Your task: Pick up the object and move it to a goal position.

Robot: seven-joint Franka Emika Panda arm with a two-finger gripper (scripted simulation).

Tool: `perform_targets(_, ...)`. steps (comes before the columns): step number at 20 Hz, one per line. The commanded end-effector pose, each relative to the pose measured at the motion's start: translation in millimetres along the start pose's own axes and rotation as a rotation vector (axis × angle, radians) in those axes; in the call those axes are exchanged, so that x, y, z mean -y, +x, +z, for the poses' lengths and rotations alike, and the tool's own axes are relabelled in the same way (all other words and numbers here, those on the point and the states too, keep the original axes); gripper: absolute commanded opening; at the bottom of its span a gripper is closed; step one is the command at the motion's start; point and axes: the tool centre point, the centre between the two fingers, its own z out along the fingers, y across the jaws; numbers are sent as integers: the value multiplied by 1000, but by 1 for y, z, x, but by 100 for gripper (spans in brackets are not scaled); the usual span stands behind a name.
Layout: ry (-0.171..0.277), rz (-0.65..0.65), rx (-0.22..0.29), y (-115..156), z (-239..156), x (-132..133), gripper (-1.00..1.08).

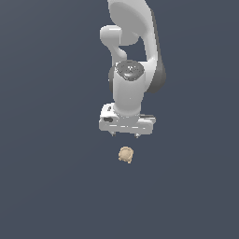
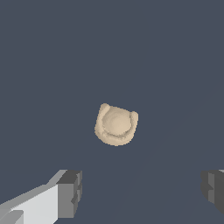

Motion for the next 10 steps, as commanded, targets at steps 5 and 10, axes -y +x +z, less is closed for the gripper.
perform_targets(5, 2, 134, 22, 14, 37, 7, 100)
perform_targets(10, 1, 215, 35, 20, 61, 11, 100)
